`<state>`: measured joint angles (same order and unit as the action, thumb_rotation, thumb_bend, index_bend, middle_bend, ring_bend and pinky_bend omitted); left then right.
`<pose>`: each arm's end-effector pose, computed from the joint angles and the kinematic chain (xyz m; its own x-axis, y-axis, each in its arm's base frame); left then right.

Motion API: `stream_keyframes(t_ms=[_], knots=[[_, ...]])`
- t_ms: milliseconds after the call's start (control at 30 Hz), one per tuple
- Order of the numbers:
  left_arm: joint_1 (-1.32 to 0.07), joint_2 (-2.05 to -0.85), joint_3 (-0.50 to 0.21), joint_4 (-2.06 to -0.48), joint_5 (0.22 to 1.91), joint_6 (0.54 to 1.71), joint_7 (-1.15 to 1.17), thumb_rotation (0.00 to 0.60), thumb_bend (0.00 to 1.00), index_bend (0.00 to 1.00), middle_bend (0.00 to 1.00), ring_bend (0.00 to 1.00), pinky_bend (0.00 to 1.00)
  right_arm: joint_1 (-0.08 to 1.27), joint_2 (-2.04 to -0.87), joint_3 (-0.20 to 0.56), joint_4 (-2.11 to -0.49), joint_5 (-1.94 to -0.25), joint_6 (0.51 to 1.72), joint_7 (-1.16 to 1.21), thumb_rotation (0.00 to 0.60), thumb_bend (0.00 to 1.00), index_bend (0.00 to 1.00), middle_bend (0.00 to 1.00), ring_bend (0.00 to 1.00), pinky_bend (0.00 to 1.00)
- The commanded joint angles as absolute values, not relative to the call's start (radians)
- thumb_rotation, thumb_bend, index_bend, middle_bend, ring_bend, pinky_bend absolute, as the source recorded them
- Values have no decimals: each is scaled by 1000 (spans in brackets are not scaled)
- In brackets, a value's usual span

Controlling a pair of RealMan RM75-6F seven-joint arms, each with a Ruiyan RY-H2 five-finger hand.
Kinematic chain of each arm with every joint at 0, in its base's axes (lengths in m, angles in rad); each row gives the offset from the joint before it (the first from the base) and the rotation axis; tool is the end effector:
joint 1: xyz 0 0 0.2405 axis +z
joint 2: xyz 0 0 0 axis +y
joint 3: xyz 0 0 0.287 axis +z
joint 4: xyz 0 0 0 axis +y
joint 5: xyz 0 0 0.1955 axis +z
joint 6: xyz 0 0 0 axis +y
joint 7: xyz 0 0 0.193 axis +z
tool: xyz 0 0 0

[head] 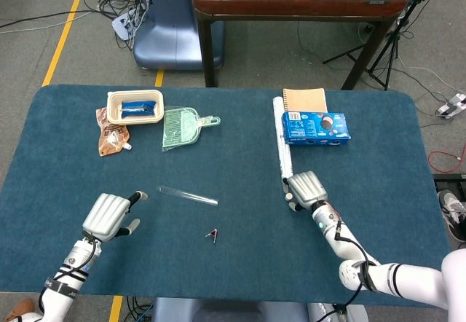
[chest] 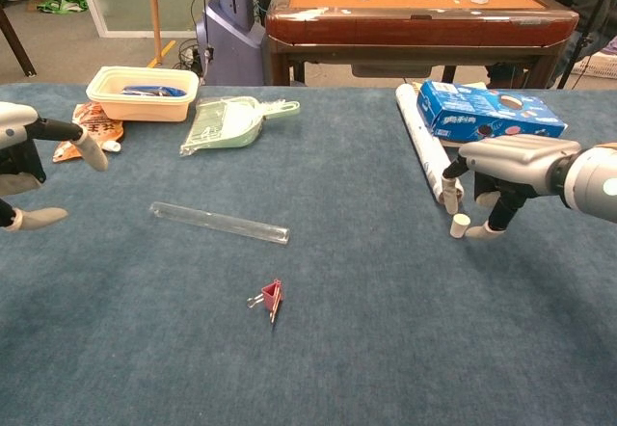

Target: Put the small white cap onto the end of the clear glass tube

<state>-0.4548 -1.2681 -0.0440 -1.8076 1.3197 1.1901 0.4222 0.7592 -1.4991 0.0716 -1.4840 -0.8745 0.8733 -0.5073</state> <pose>-0.2183 0.3130 0.0699 0.5067 0.1867 0.8417 0.8421 -0.3162 -0.4368 -0.2185 -0.3940 -0.0305 0.5653 -0.4186 0.7108 -0.8248 -0.2970 0.4811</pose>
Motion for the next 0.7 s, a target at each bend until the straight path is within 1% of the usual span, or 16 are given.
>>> stream_keyframes(t_ms=[33, 167, 467, 700], knots=[[-454, -1267, -44, -1808, 1321, 1190, 422, 600, 263, 309, 1000, 906, 833, 763, -1504, 72, -1478, -868, 869, -509, 600, 272, 477, 996, 1000, 1000], [-454, -1265, -45, -1809, 1318, 1190, 424, 600, 262, 309, 1000, 906, 833, 765, -1508, 73, -1471, -865, 868, -508, 600, 310, 477, 996, 1000, 1000], [-452, -1263, -46, -1814, 1318, 1190, 428, 600, 262, 309, 1000, 906, 833, 772, -1510, 72, -1464, -851, 860, -515, 600, 317, 477, 996, 1000, 1000], [-456, -1264, -52, -1811, 1310, 1184, 430, 600, 263, 309, 1000, 906, 833, 776, -1513, 71, -1462, -842, 856, -517, 600, 383, 529, 996, 1000, 1000]])
